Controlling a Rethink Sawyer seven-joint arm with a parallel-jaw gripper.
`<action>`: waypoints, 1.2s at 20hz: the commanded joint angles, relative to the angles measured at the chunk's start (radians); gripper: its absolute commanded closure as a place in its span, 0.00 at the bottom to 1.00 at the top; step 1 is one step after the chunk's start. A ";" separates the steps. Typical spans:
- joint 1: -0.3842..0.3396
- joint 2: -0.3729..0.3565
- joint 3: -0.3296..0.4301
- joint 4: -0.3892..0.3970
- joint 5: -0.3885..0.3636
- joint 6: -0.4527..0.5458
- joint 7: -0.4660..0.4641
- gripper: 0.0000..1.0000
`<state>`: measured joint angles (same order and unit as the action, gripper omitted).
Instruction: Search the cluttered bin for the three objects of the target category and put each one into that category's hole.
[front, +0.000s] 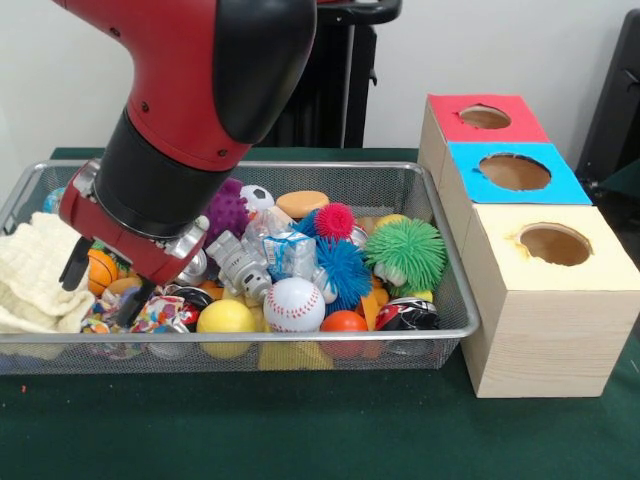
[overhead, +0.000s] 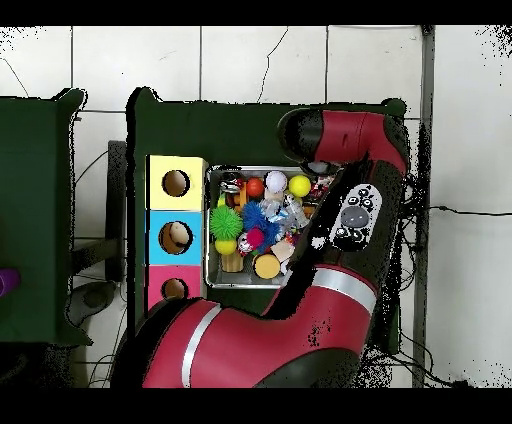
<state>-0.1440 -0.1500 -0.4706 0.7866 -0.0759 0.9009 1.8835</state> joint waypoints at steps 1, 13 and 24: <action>-0.013 -0.011 0.140 0.194 -0.008 -0.120 0.047 0.00; -0.018 -0.002 0.135 0.254 -0.012 -0.215 0.069 0.00; 0.021 -0.029 0.067 0.291 0.020 -0.062 0.150 0.00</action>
<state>-0.1327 -0.1715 -0.4505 0.9669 -0.0759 0.7213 1.8835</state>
